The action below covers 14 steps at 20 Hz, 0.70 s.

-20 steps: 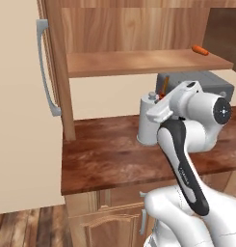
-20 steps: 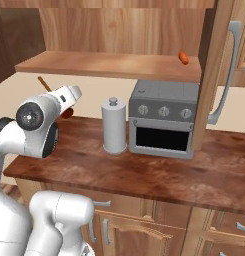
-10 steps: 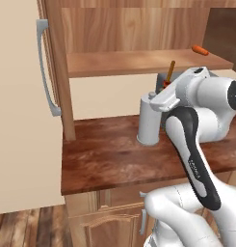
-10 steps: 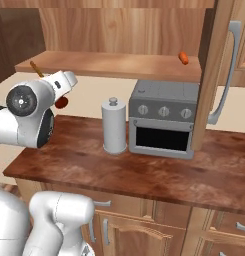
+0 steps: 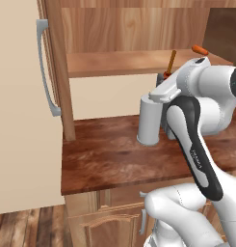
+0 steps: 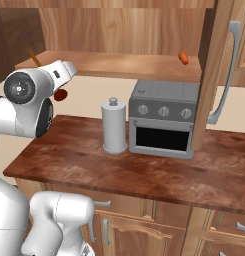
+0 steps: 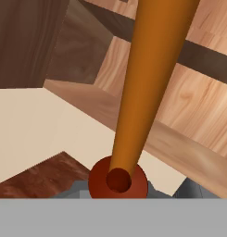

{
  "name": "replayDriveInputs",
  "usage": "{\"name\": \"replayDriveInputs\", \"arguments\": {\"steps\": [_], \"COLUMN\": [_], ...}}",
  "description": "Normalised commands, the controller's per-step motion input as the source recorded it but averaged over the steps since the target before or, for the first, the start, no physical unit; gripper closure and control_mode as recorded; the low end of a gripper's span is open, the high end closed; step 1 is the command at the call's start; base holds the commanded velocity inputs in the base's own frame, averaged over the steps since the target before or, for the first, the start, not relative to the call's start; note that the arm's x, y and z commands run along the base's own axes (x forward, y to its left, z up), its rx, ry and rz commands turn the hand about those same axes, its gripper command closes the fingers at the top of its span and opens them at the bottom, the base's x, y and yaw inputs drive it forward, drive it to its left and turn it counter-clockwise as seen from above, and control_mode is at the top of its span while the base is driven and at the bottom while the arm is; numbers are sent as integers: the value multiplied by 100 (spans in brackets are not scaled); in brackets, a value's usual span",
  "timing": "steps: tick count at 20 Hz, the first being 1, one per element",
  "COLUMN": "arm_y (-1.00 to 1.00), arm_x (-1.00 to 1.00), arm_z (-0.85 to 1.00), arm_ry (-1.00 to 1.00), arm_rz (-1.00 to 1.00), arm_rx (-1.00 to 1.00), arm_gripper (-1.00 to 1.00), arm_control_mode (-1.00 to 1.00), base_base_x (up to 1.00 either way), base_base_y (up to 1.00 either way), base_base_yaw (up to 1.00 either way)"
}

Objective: Pick the candle and candle from the dining table and place them in the open cabinet. Close the cabinet after placing the objects.

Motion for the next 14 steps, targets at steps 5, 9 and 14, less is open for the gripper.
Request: {"name": "replayDriveInputs", "arguments": {"steps": [5, 9, 14], "arm_y": [1, 1, 0], "arm_x": [12, 26, 40], "arm_z": [17, 14, 6], "arm_ry": [0, 0, 0], "arm_rz": [0, 0, 0], "arm_rx": [0, 0, 0], "arm_gripper": [100, 100, 100], "arm_control_mode": [-100, -100, -100], "base_base_x": [0, 0, 0], "base_base_y": [0, 0, 0], "base_base_yaw": [0, 0, 0]}}
